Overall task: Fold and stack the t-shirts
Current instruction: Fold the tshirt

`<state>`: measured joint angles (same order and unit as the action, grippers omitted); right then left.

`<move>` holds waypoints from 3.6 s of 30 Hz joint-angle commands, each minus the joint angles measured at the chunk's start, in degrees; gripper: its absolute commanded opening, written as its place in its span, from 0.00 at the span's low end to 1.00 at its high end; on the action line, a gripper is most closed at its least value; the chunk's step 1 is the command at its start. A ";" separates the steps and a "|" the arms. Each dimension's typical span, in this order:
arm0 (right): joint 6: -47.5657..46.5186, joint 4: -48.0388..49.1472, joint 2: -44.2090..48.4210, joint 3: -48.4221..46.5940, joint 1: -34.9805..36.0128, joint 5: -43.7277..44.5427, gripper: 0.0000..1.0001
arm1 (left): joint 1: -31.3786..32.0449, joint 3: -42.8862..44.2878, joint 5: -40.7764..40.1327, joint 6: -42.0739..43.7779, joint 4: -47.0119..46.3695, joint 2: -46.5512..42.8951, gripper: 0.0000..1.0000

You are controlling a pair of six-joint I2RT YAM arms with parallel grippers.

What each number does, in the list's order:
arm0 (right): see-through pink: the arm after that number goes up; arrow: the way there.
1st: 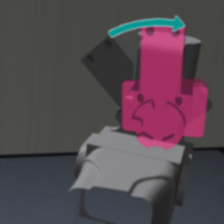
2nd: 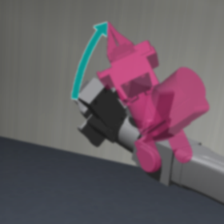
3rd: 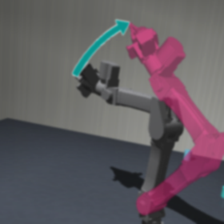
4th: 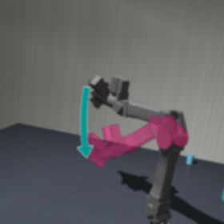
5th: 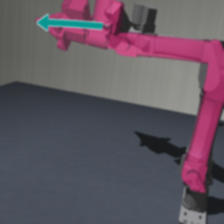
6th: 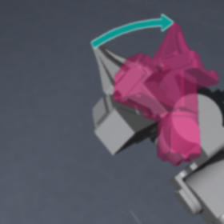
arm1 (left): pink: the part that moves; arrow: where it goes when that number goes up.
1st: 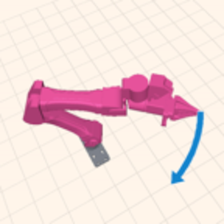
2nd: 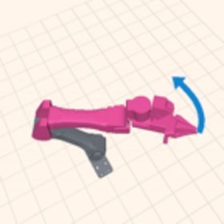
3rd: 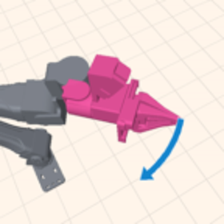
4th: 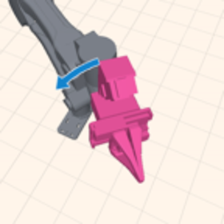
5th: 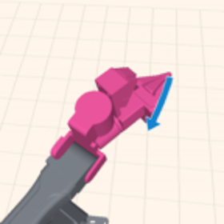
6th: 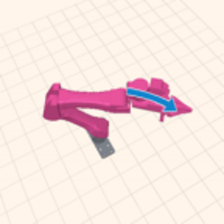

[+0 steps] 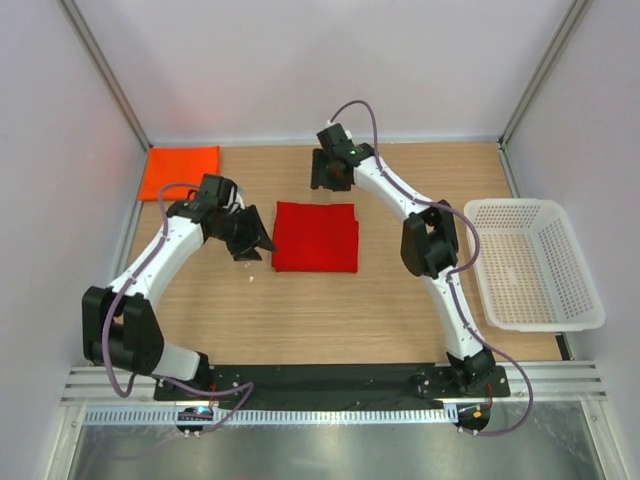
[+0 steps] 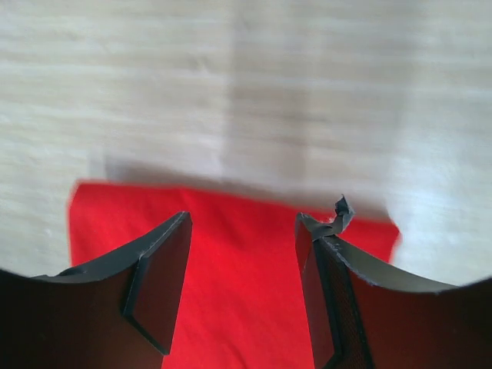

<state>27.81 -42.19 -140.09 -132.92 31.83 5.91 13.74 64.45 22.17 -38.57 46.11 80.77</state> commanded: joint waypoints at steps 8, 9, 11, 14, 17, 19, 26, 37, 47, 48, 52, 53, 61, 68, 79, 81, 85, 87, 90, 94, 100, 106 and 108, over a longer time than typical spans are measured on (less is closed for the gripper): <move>-1.88 3.34 22.05 30.14 0.42 -13.36 0.51 | -0.03 11.92 6.22 -1.34 -12.53 19.41 0.43; -2.49 3.43 23.27 31.66 0.07 -14.43 0.49 | -0.03 12.19 5.69 -1.07 -12.62 20.99 0.42; -1.98 4.39 24.51 37.08 -0.89 -15.23 0.45 | -0.03 12.55 4.99 -1.33 -12.01 25.37 0.39; -1.27 7.90 28.11 45.54 -2.12 -16.55 0.42 | 0.32 10.89 3.68 -1.16 -10.86 29.16 0.36; -2.67 8.44 30.66 49.33 -3.62 -17.16 0.43 | 0.50 7.46 2.88 0.59 -10.69 30.50 0.37; -3.29 8.53 32.07 49.95 -4.85 -17.69 0.46 | 0.50 6.23 2.18 1.38 -10.25 29.10 0.39; -6.53 9.41 29.10 44.87 -7.31 -23.82 0.61 | 0.50 13.58 1.56 4.64 -4.99 21.10 0.51; -7.95 10.82 12.22 24.66 -10.30 -27.62 0.71 | -5.91 27.92 4.37 8.23 -6.38 30.92 0.56; -9.27 10.20 8.61 23.67 -12.32 -28.76 0.70 | -6.18 36.10 3.66 10.09 -5.94 42.35 0.57; -9.27 10.46 8.43 23.94 -12.32 -29.55 0.69 | -6.09 36.28 3.93 9.83 -5.85 42.97 0.57; -9.27 10.64 7.03 23.94 -12.41 -30.60 0.68 | -6.18 35.84 5.42 8.95 -6.03 44.56 0.57; -8.83 11.08 6.68 24.37 -12.41 -31.13 0.68 | -6.18 35.58 5.77 8.77 -6.55 44.91 0.56; -3.21 16.52 5.88 27.98 -12.50 -35.53 0.59 | -6.09 35.31 9.46 7.89 -8.40 47.72 0.47; 2.42 17.85 9.04 27.46 -12.41 -36.15 0.23 | -6.09 34.96 9.64 7.28 -9.11 44.48 0.27; 6.37 7.66 21.16 32.19 -12.50 -27.73 0.01 | -6.18 31.19 11.49 5.70 -8.32 40.69 0.14; 7.95 7.39 22.40 34.92 -12.41 -26.84 0.01 | -6.18 30.74 11.58 5.70 -8.49 40.69 0.14; 8.66 6.42 22.85 38.70 -12.41 -22.97 0.01 | -6.18 30.21 11.23 5.61 -8.14 41.04 0.26; 7.70 8.69 21.62 40.46 -12.41 -22.79 0.01 | -6.18 30.56 10.61 5.78 -7.27 40.87 0.32; 5.51 7.49 18.20 38.63 -12.50 -20.78 0.02 | -6.18 31.18 8.59 6.13 -6.30 39.64 0.40; 3.39 5.72 18.01 38.00 -12.50 -16.82 0.02 | -5.92 31.45 9.03 7.01 -4.10 37.97 0.41; 3.13 4.67 19.24 38.71 -12.41 -14.71 0.02 | -3.11 23.73 9.47 8.24 -4.44 32.70 0.46; 1.02 3.26 19.24 39.40 -12.41 -10.84 0.03 | -0.73 21.42 6.83 10.09 -4.62 34.62 0.49; 0.67 4.05 19.68 40.81 -12.50 -9.87 0.03 | -0.64 22.12 5.09 11.32 -3.92 36.64 0.48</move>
<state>31.03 -36.49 -123.15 -93.21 19.55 -10.00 13.37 85.93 29.69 -29.82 41.45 115.50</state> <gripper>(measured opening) 0.050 0.485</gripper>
